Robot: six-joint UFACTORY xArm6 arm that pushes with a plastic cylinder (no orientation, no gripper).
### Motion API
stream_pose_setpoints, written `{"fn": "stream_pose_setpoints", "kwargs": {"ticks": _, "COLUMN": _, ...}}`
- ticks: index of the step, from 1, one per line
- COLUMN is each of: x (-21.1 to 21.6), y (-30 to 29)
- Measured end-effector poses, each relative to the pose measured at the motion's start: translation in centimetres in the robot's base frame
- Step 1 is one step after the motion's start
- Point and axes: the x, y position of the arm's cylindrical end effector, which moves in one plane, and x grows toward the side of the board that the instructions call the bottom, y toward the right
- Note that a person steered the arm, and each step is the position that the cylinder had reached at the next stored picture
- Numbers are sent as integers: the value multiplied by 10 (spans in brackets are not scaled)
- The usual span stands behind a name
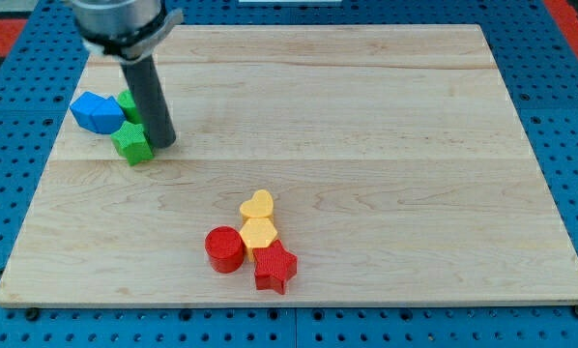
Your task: Move the green star to the right of the yellow heart
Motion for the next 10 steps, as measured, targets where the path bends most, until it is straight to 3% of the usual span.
{"fn": "stream_pose_setpoints", "kwargs": {"ticks": 2, "x": 81, "y": -32}}
{"fn": "stream_pose_setpoints", "kwargs": {"ticks": 3, "x": 52, "y": -91}}
{"fn": "stream_pose_setpoints", "kwargs": {"ticks": 4, "x": 12, "y": -102}}
{"fn": "stream_pose_setpoints", "kwargs": {"ticks": 5, "x": -1, "y": -102}}
{"fn": "stream_pose_setpoints", "kwargs": {"ticks": 8, "x": -22, "y": 18}}
{"fn": "stream_pose_setpoints", "kwargs": {"ticks": 10, "x": -16, "y": 63}}
